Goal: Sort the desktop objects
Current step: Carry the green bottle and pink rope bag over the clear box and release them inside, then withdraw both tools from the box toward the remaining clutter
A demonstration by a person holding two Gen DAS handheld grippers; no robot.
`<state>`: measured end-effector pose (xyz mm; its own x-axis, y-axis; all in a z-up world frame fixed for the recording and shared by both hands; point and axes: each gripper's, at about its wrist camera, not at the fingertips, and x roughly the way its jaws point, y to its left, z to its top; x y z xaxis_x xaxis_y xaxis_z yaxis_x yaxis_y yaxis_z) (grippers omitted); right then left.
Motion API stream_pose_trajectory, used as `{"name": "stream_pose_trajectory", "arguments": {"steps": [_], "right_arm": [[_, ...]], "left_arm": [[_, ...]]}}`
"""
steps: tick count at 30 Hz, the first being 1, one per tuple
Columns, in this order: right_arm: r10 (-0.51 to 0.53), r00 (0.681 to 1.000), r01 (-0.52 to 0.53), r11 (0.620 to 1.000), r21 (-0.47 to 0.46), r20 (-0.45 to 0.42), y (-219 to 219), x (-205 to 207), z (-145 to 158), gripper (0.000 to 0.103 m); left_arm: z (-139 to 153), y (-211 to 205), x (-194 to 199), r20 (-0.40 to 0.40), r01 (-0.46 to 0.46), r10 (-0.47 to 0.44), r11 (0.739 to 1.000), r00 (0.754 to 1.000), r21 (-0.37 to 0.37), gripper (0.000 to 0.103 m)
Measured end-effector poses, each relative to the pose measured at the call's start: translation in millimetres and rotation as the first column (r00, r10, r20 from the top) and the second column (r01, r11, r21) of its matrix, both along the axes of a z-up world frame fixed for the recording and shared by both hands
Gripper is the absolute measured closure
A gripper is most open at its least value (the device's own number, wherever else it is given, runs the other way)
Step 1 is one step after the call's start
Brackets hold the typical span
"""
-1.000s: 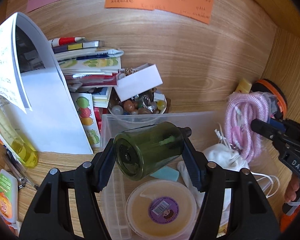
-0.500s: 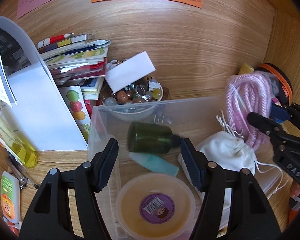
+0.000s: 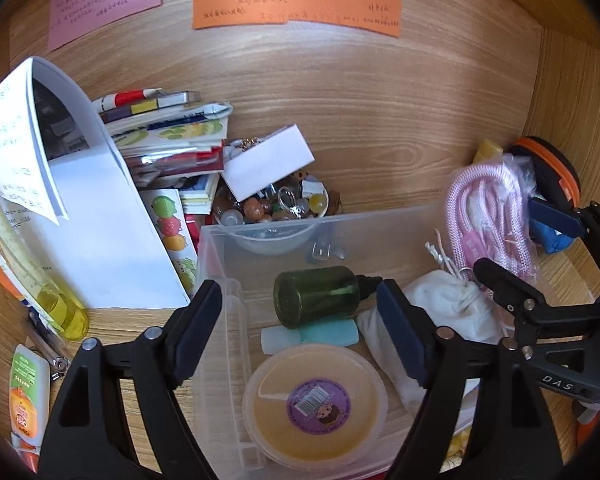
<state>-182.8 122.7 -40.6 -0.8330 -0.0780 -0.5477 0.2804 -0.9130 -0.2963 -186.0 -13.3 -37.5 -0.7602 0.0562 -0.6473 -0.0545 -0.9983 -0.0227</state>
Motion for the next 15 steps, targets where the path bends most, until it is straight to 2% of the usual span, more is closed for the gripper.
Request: {"name": "stream_pose_trajectory", "arguments": {"steps": [5,11,15], "right_arm": [[-0.014,0.999,0.012,0.999,-0.048,-0.037,6,4,9,0.018],[-0.002,1.0,0.0,0.99,-0.139,-0.014,19,12,24,0.017],[0.017,0.999,-0.024,0.983,-0.185,-0.038,26,28,39,0.005]], "left_arm": [[11,-2,5,-0.023,-0.008,0.008,1.0,1.0,0.014,0.012],[29,-1,18,-0.066,-0.015,0.015,1.0,0.998,0.003,0.009],[41,0,33,-0.101,-0.015,0.013,1.0,0.995,-0.019,0.008]]}}
